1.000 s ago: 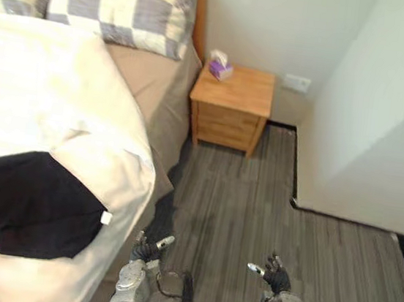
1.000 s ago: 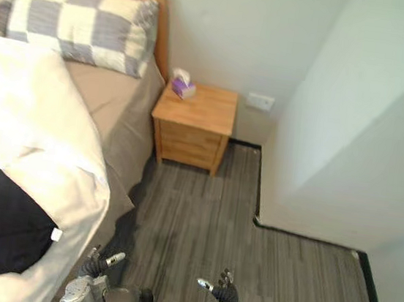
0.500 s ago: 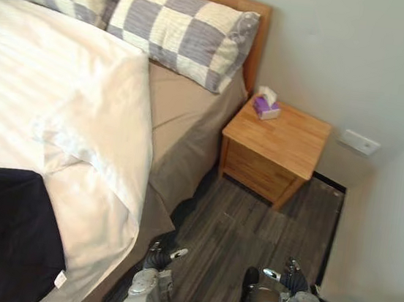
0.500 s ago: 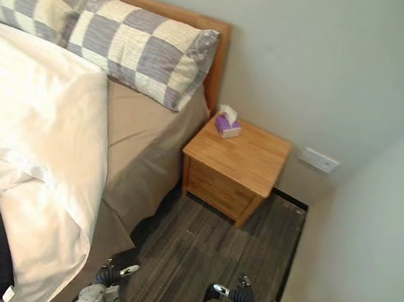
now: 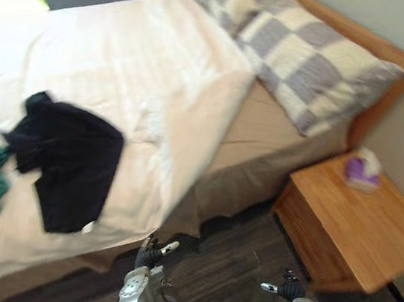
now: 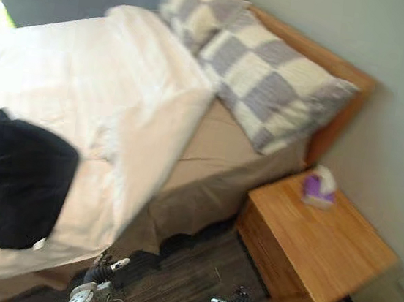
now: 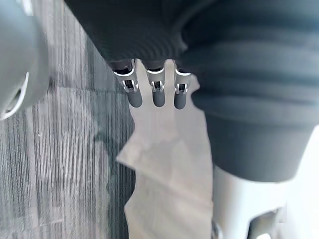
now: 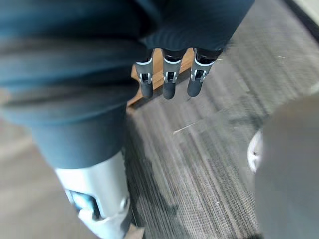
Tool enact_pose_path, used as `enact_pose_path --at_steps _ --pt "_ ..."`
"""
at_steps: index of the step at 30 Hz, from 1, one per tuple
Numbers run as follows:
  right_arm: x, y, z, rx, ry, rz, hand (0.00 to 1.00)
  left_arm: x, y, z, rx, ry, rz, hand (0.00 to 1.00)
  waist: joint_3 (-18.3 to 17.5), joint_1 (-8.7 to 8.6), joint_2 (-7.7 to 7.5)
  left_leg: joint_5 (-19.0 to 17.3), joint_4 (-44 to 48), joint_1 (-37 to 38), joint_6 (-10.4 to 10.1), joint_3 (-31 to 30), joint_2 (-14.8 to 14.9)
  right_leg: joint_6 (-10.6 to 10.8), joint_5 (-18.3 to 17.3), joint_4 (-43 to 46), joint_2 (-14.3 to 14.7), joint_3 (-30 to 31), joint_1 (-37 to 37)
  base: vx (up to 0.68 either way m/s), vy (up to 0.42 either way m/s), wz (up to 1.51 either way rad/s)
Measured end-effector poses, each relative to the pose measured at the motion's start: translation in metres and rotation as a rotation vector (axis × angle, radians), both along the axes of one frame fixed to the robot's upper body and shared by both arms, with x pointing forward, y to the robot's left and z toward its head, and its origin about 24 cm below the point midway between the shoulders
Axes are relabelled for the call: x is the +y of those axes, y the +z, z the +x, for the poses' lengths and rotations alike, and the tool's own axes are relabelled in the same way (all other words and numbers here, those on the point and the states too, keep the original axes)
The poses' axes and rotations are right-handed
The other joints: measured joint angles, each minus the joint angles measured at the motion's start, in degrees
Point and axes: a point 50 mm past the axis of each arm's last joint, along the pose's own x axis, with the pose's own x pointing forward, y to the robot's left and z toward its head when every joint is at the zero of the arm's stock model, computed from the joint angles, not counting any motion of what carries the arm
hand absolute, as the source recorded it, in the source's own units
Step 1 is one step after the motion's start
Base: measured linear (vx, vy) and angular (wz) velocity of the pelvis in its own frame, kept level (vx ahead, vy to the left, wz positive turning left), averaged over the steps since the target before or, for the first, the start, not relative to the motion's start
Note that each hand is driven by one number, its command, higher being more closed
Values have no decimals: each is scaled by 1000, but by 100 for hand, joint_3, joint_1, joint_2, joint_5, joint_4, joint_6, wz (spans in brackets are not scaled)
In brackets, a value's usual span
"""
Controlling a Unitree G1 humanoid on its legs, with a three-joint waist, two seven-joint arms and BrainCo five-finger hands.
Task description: Tidy the bed and pick cloth on bed and put in laundry
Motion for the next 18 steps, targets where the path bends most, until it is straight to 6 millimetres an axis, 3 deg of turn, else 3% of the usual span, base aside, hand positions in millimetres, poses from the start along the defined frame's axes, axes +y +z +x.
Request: enact_pose_path --at_steps 1,2,3,4,5,6,7,8,9,10,11,12,16,18 --pt "3 1 6 -8 30 1 0 5 0 0 3 -7 7 0 52 36 102 46 -101 32 26 -229 71 221 -19 459 -76 109 -175 163 55 87" --pt "10 3 13 -25 61 12 0 14 -3 -8 37 7 14 0 65 33 132 56 -101 92 8 -369 200 608 -299 -118 204 400 -201 143 17 67" --pt "13 4 17 -38 69 17 0 18 -4 -13 58 10 20 0 61 36 124 71 -103 119 -13 -417 215 594 -255 -495 302 494 -203 139 -51 53" --pt "18 5 21 -54 69 26 0 25 -7 -22 94 6 36 0 42 20 -7 72 -121 140 -17 -533 92 364 203 -978 252 551 -239 166 -92 66" --pt "18 5 21 -56 64 29 0 29 -6 -20 99 -10 48 0 97 -7 -161 24 -150 180 -40 -659 -133 292 436 -671 -8 478 -285 172 -64 83" --pt "13 4 19 -41 72 14 0 25 -8 -19 112 -31 40 0 112 29 -114 -38 -292 284 -46 -774 -194 201 328 250 -295 772 -509 106 -16 76" --pt "8 5 20 -43 72 1 0 23 -8 -20 116 -49 42 0 123 27 -58 -49 -317 277 -18 -870 -230 -68 380 835 -447 1134 -775 33 37 95" --pt "2 5 17 -39 33 6 0 15 -9 -19 117 -109 52 0 231 -60 122 -66 -345 383 14 -1224 -266 -316 455 1854 -451 2231 -1327 21 -42 135" --pt "3 6 18 -58 -6 28 0 19 -9 -20 134 -167 95 0 239 -246 156 -74 -374 328 45 -1555 -190 114 41 1776 23 3139 -1520 22 -111 153" --pt "7 6 19 -64 -5 43 0 21 -9 -22 145 -179 109 0 236 -293 132 -28 -404 311 -10 -1738 -183 179 -103 1401 273 3378 -1516 53 -196 155" --pt "15 3 12 -55 -7 70 0 24 -9 -22 149 -170 116 0 180 -275 -92 108 -525 267 -122 -1940 -304 187 195 211 636 3758 -1433 44 -198 119" --pt "20 2 10 -50 -35 94 0 30 -8 -19 148 -181 138 0 161 -178 -223 207 -741 314 -210 -2038 -354 200 38 -324 644 3786 -1205 112 -175 87" --pt "12 1 10 -34 -156 127 0 20 -12 -25 187 -180 112 0 44 -185 96 522 -1325 504 -295 -1836 -100 176 411 -1219 978 3675 -925 123 -55 3" --pt "7 -2 2 3 -212 125 0 20 -13 -27 201 -164 99 0 37 -196 96 515 -1348 611 -304 -1682 -93 203 521 -1464 1019 3751 -762 93 34 -24"
